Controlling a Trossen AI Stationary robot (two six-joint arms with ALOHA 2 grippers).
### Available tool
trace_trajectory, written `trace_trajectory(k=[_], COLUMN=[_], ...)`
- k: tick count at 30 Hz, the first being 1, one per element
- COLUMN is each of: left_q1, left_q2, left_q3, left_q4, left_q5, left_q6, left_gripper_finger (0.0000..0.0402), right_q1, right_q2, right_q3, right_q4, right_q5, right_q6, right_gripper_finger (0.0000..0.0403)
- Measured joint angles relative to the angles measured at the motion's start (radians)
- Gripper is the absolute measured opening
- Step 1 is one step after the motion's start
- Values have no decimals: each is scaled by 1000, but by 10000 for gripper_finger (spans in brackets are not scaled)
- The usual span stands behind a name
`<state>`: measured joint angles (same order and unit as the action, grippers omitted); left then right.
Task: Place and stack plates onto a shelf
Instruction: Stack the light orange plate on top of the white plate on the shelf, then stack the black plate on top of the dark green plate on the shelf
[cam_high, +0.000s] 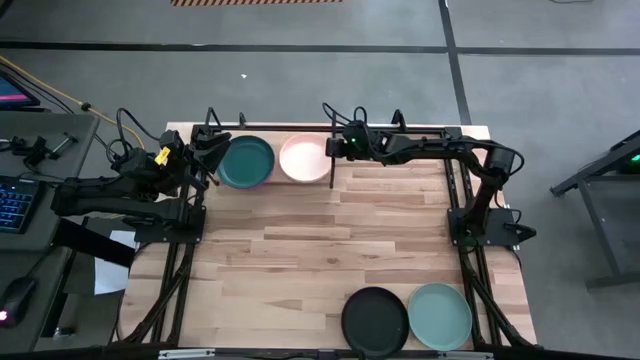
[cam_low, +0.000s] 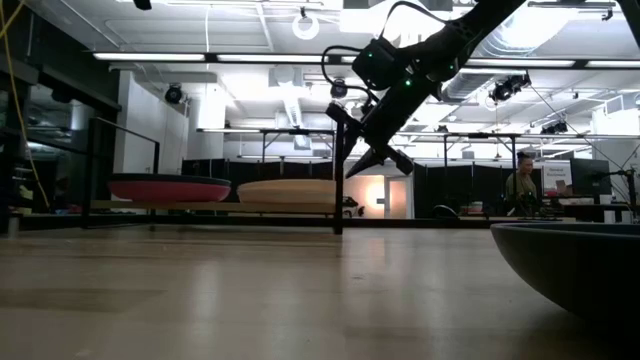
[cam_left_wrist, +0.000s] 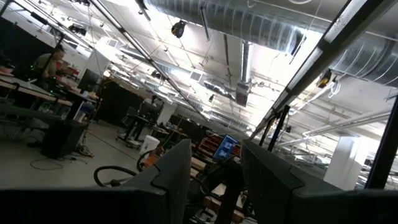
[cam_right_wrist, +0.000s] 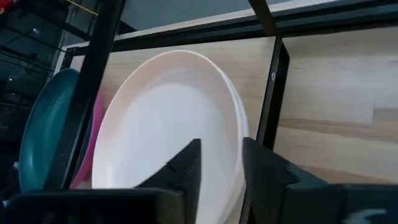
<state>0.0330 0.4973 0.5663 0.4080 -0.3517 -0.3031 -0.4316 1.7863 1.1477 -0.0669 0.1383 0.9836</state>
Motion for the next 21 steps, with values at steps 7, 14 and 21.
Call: trace_trajectory(k=[7, 14, 21], left_q1=[0, 0, 0], left_q2=[0, 0, 0], left_q3=[0, 0, 0], left_q4=[0, -2, -22], left_q5=[0, 1, 0], left_q6=[0, 0, 0], left_gripper_finger=[131, 131, 131], right_q1=[-8, -23, -7], right_q2=[-23, -122, -230], right_q3=[0, -2, -2], right_q4=[-52, -402, -752], right_q5=[-40, -5, 35], right_q6=[-138, -341, -517], right_gripper_finger=[137, 138, 138])
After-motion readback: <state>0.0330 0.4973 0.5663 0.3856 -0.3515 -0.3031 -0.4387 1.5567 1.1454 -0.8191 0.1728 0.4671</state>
